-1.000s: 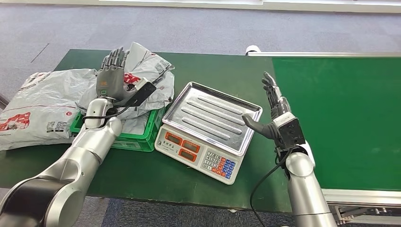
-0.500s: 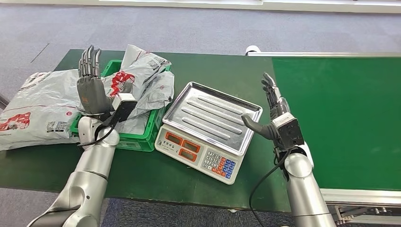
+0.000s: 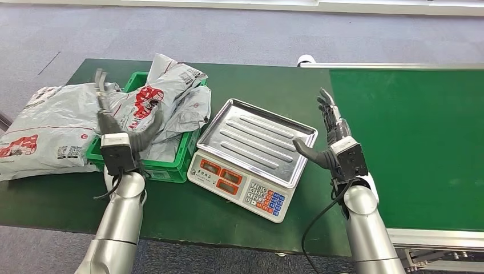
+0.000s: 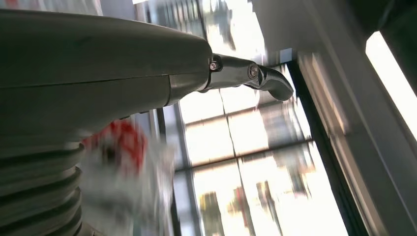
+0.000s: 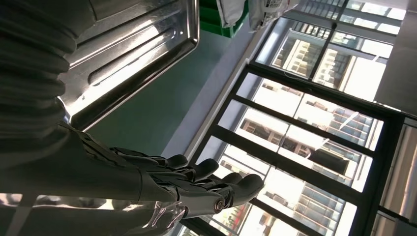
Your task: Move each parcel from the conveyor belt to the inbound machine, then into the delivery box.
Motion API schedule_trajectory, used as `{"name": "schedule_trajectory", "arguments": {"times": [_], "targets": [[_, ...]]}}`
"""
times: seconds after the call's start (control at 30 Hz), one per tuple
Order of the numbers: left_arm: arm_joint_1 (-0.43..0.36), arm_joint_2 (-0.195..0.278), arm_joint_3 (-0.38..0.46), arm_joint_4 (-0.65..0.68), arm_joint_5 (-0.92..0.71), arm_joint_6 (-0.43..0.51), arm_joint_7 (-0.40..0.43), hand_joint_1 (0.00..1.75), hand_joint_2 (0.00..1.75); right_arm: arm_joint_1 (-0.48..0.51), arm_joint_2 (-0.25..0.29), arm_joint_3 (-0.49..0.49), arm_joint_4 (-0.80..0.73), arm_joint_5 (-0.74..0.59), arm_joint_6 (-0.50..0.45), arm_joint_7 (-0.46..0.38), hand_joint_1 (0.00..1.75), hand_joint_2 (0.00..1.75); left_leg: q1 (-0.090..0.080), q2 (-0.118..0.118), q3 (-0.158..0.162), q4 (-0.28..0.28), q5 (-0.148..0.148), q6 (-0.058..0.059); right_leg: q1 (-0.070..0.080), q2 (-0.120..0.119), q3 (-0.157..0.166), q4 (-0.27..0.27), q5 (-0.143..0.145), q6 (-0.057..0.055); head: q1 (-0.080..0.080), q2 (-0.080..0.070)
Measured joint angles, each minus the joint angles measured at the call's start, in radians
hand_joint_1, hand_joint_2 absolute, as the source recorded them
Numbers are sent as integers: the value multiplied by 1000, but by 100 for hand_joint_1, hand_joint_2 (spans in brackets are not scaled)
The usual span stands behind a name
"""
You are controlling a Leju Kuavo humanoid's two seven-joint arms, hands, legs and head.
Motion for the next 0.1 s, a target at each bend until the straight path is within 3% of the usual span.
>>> {"name": "schedule_trajectory", "arguments": {"times": [0.07, 0.1], "targets": [[43, 4, -94, -43, 168, -266, -7, 0, 175, -18, 1, -1, 21, -24, -30, 0, 0, 175, -1, 0, 0, 0, 0, 0, -1, 0, 0, 0, 0, 0, 0, 0], [53, 4, -118, -53, 218, -339, -9, 0, 175, -23, 1, -2, 27, -30, -40, 0, 0, 175, -1, 0, 0, 0, 0, 0, -1, 0, 0, 0, 0, 0, 0, 0]]}}
